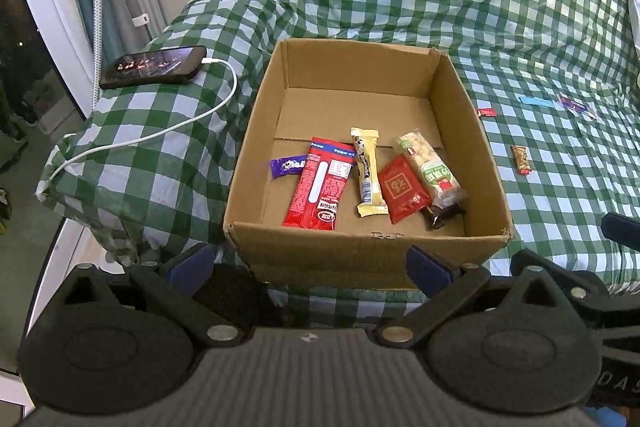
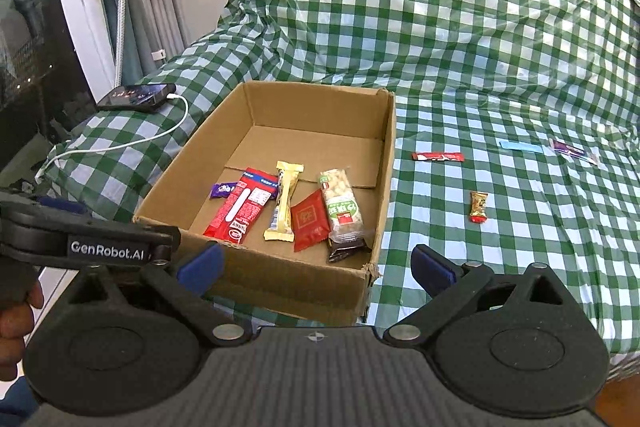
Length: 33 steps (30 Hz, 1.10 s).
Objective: Organize snacks
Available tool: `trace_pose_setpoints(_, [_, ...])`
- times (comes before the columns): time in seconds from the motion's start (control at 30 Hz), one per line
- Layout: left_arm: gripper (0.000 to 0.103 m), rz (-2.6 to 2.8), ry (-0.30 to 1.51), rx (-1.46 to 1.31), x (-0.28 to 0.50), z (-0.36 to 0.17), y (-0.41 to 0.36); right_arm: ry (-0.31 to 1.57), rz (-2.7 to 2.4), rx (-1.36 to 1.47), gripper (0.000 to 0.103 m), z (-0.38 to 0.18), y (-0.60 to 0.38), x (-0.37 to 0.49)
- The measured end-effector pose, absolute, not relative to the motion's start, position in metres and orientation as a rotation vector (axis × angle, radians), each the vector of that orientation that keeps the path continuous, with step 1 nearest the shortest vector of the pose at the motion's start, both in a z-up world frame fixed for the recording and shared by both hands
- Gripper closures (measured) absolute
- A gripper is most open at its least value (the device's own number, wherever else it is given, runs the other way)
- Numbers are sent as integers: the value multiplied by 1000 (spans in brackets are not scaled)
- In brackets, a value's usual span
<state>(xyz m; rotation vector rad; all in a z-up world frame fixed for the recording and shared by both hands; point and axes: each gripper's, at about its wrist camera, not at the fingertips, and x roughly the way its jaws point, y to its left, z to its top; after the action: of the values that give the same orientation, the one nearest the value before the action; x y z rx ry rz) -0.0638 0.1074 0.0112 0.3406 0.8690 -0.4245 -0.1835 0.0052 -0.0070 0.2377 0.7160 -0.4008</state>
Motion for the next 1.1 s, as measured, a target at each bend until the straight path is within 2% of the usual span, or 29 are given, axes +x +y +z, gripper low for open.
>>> trace_pose_setpoints(1.1, [0, -439, 892, 417, -66, 10, 89, 686, -403, 278, 2, -9, -1, -196])
